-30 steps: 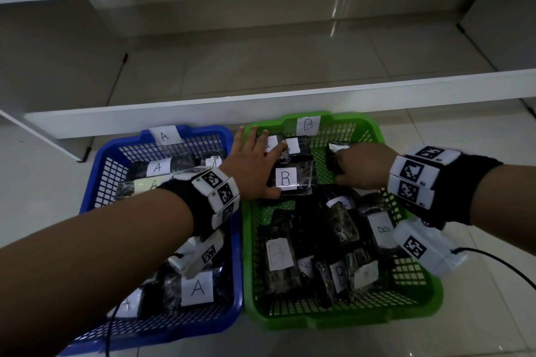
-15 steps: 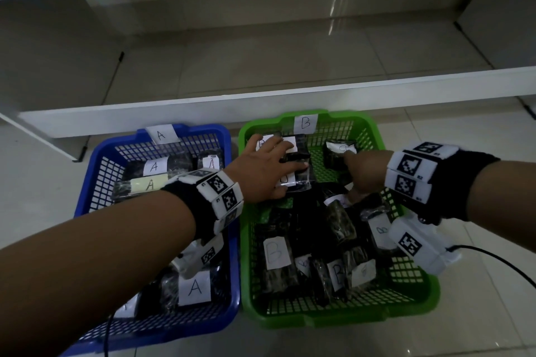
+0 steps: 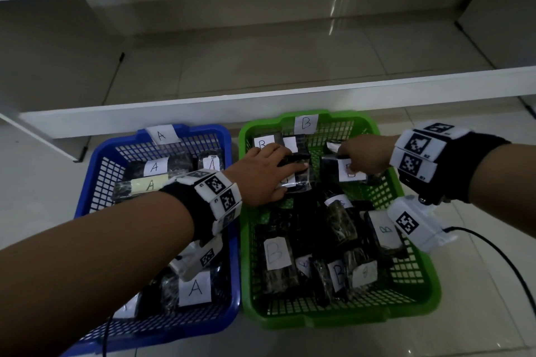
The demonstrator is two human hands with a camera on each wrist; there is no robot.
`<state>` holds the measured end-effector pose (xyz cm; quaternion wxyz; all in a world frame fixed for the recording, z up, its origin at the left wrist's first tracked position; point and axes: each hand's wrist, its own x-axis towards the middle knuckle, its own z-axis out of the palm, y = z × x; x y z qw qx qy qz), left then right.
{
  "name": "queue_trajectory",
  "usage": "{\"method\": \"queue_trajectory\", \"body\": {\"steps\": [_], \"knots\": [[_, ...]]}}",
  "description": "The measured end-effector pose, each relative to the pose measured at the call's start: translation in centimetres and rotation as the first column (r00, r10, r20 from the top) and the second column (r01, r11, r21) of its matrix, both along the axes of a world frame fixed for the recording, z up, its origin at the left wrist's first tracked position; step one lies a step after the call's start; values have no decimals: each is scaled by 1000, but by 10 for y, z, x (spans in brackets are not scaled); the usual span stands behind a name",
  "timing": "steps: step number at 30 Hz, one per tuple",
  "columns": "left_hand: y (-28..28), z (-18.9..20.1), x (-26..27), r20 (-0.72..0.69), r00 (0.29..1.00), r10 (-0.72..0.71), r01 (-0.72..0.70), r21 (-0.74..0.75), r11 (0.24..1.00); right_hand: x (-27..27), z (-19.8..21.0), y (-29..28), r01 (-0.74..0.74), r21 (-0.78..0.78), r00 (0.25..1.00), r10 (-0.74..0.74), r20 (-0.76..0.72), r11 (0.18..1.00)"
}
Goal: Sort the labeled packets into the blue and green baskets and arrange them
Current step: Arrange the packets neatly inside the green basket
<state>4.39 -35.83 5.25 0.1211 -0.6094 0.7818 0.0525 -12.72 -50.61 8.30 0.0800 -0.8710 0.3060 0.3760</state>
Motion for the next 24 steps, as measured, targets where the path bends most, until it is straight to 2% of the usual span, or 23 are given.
{"method": "queue_trajectory", "body": {"steps": [2,6,11,13,16,18,20,22,24], "knots": [[0,-1,1,0,1000,-3,3,-6,1000,0,-2,6,-23,34,1000,23,-12,999],[0,-2,1,-1,1000,-3,3,-2,1000,-4,-8,8,-90,-58,996,92,17,994],[-1,-3,2,-17,1000,-9,9,-11,1000,-11,-10,8,-86,-92,989,97,113,992],[-1,-1,1,-11,1000,6,-6,6,1000,-13,-12,6,-57,-74,989,66,131,996],[-1,6,-9,-4,1000,19,-19,-7,1000,-13,-6,-1,46,65,976,-59,211,997],[-1,11,-19,-29,999,-33,32,-60,998,-11,3,-6,125,142,936,-164,312,982],[-3,10,-32,-89,986,-141,131,-110,985,-10,9,-12,216,173,866,-271,421,961],[-6,8,-50,-174,960,-221,210,-79,975,-12,13,-19,319,179,784,-365,502,931],[-11,7,-70,-287,943,-166,180,21,984,-17,15,-23,384,201,717,-428,550,901]]}}
